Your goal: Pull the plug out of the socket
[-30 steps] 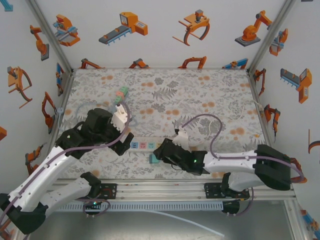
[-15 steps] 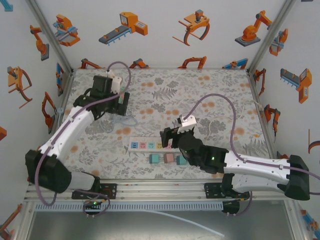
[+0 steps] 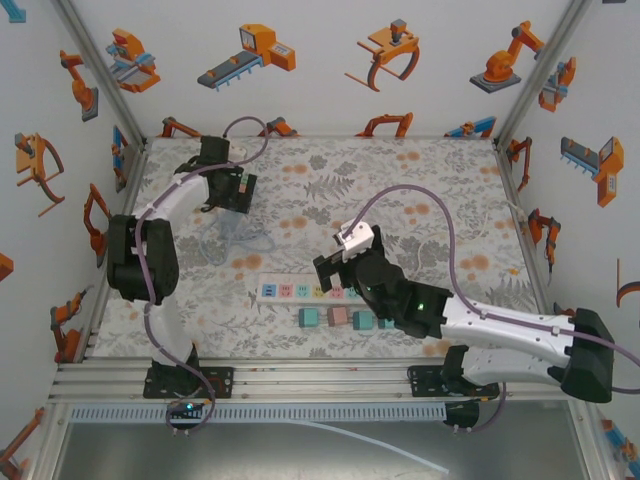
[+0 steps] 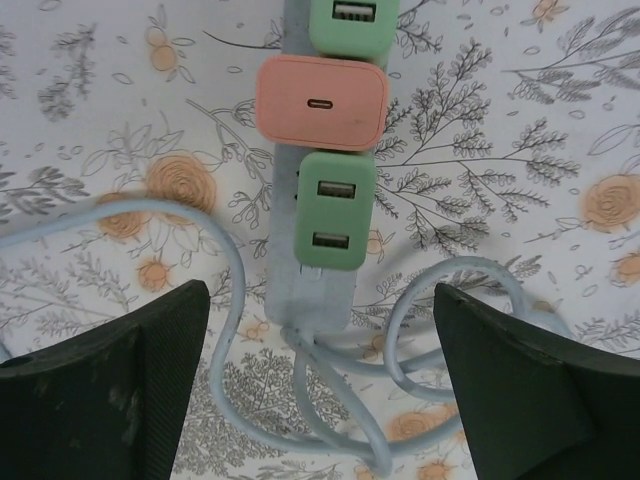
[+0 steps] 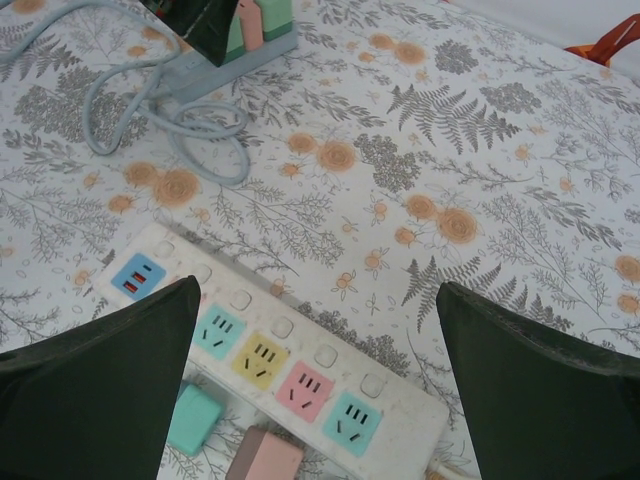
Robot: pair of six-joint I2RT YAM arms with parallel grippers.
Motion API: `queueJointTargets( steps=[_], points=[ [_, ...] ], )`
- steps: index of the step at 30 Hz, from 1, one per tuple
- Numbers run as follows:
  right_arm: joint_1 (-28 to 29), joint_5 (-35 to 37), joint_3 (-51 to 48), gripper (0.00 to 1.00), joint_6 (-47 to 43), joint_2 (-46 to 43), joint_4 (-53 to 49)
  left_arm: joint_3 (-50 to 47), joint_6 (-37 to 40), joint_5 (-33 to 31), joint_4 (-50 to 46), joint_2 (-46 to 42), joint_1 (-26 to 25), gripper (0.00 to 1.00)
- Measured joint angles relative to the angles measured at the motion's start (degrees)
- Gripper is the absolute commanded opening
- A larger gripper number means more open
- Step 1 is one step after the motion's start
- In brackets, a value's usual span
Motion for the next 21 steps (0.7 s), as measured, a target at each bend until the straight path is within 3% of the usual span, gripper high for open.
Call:
queueJointTargets(
  steps=[13, 17, 21],
  points=[
    [-0.1, 0.2, -2.8, 0.9, 1.4, -8.3, -1.1, 3.7, 5.2, 5.3, -3.8, 9.1, 3.8, 0.65],
    [-0.2, 0.0, -3.0, 0.89, 2.1, -8.6, -1.3, 3.7, 5.7, 9.7, -4.2, 9.3, 5.3, 0.44],
    [-0.3, 0.0, -3.0, 0.89, 3.0, -8.6, -1.4, 4.2, 6.3, 12.8, -4.3, 8.9, 6.1, 0.37]
  ],
)
